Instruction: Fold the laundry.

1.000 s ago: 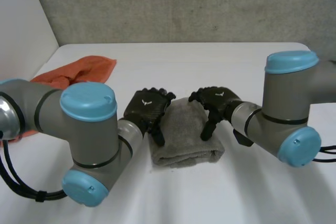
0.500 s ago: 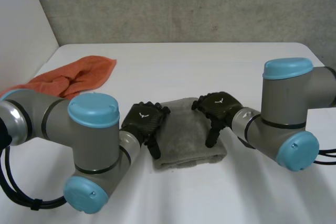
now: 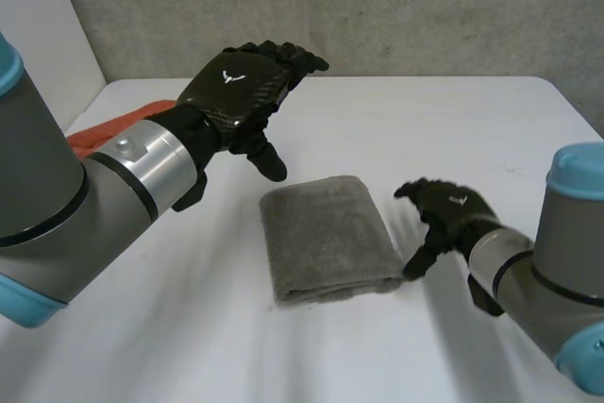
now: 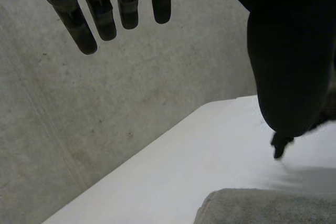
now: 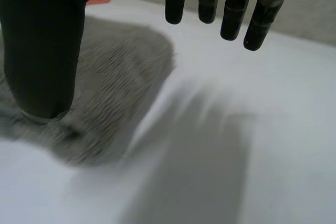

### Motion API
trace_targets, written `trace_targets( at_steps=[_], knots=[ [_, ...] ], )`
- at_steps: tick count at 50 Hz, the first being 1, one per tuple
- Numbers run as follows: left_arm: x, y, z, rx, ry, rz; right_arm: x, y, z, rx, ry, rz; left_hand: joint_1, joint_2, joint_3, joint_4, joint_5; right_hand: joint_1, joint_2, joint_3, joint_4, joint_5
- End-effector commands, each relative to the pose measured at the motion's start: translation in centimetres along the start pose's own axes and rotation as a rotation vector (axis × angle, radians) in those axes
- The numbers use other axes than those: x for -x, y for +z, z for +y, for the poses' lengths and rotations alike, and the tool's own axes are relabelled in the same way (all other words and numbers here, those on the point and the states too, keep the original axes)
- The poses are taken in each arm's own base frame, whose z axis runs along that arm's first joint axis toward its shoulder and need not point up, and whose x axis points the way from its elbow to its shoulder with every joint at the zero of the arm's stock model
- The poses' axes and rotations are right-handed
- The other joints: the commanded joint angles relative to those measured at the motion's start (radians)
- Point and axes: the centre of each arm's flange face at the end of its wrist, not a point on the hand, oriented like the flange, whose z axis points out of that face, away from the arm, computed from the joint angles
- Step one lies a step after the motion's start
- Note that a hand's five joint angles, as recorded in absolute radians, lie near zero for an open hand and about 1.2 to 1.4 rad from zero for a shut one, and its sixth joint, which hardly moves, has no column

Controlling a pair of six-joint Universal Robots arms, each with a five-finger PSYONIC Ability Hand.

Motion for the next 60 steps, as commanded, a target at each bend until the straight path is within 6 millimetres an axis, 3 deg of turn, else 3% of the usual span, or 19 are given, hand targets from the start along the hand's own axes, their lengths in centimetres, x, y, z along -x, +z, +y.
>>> trace_targets(
  at_steps=[1,15,28,31,32,33,34,41,46,49,50,56,60],
  knots=[
    [-0.1,0.0,0.7,0.021,-0.021,-0.003,0.8,1.9,2.7,0.041,0.067,-0.089,-0.018,-0.026,-0.031,-0.026,-0.047,0.083,0.064,0.07,0.051,0.04],
    [-0.3,0.1,1.7,0.049,-0.031,0.002,1.1,4.7,2.8,-0.008,0.116,-0.126,-0.018,-0.026,-0.031,-0.026,-0.047,0.336,0.316,0.322,0.304,0.293],
    [-0.1,0.1,2.0,0.057,-0.032,-0.002,2.5,5.0,3.3,0.001,0.101,-0.162,-0.018,-0.026,-0.031,-0.026,-0.047,0.359,0.34,0.346,0.328,0.317],
    [-0.1,0.2,2.1,0.06,-0.033,-0.003,2.5,5.0,3.3,0.001,0.101,-0.162,-0.018,-0.026,-0.031,-0.026,-0.047,0.657,0.638,0.644,0.626,0.615],
    [-0.1,0.2,2.1,0.06,-0.033,-0.003,2.5,5.1,3.3,0.002,0.1,-0.16,-0.018,-0.026,-0.031,-0.026,-0.047,0.804,0.785,0.791,0.772,0.761],
    [-0.1,0.3,2.2,0.061,-0.033,-0.003,2.4,5.3,3.4,0.002,0.094,-0.159,-0.018,-0.026,-0.031,-0.026,-0.047,1.163,1.144,1.15,1.131,1.12],
    [-0.1,0.3,2.2,0.061,-0.033,-0.003,2.4,5.5,3.4,0.002,0.091,-0.159,-0.018,-0.026,-0.031,-0.026,-0.047,1.201,1.181,1.187,1.169,1.158],
    [0.0,0.5,2.7,0.071,-0.035,-0.002,2.2,7.3,1.5,-0.058,0.043,-0.16,-0.018,-0.026,-0.031,-0.026,-0.047,1.201,1.181,1.187,1.169,1.158],
    [0.1,0.7,2.8,0.073,-0.034,-0.007,1.6,9.0,-1.8,-0.168,-0.083,-0.141,-0.018,-0.026,-0.031,-0.026,-0.047,1.201,1.181,1.187,1.169,1.158],
    [0.1,0.8,2.9,0.076,-0.035,-0.006,-0.1,10.5,-3.6,-0.221,-0.115,-0.1,-0.018,-0.026,-0.031,-0.026,-0.047,1.201,1.181,1.187,1.169,1.158],
    [0.1,0.8,2.9,0.075,-0.034,-0.006,-2.8,11.6,-4.8,-0.242,-0.117,-0.044,-0.018,-0.026,-0.031,-0.026,-0.047,1.201,1.181,1.187,1.169,1.158],
    [0.1,0.8,3.0,0.076,-0.035,-0.006,-9.4,15.1,-6.5,-0.255,-0.112,0.066,-0.018,-0.026,-0.031,-0.026,-0.047,1.201,1.181,1.187,1.169,1.158],
    [0.1,0.9,3.2,0.084,-0.038,-0.007,-17.8,17.5,-6.7,-0.249,-0.074,0.215,-0.018,-0.026,-0.031,-0.026,-0.047,1.201,1.181,1.187,1.169,1.158]
  ],
)
